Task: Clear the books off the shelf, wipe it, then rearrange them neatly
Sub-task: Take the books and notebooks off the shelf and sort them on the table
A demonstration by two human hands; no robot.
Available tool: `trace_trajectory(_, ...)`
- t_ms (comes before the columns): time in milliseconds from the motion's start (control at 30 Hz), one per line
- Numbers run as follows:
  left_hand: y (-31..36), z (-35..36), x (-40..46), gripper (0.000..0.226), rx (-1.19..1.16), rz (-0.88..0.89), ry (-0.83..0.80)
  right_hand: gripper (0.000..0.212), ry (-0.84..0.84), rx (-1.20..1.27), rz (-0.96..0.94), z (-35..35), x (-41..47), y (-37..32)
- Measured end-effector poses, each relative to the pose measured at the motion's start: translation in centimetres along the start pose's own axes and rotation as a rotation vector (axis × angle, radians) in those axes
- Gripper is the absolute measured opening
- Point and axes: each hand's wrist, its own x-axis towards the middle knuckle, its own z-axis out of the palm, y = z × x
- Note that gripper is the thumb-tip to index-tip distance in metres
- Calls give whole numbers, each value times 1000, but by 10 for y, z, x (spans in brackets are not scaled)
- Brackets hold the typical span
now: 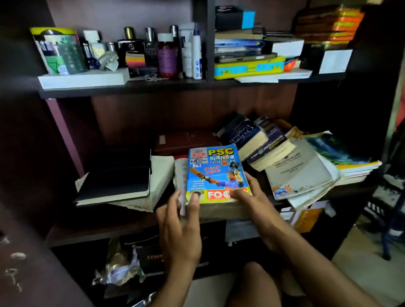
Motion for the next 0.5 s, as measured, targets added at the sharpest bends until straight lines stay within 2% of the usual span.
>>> trace_trajectory(67,2,0,-4,32,-129,-99,15,59,7,-5,-2,-3,-14,2)
trace_trajectory(133,5,-4,-13,26,-193,-184,0,57,8,-7,0,-7,-28,6)
trace_trajectory(233,10,-20,-20,38,-349,-352,-69,57,-29,42,17,-15,-51,10)
trace_trajectory(367,16,-47,-25,55,-338,-503,-187,58,-13,100,36,-16,-75,21)
trace_trajectory(433,20,-46,-36,64,-347,-534,-264,66,-40,235,156,-13,-77,24)
trace_trajectory(500,20,-44,-54,59,-373,-507,-318,57,-116,306,269,-12,-81,25)
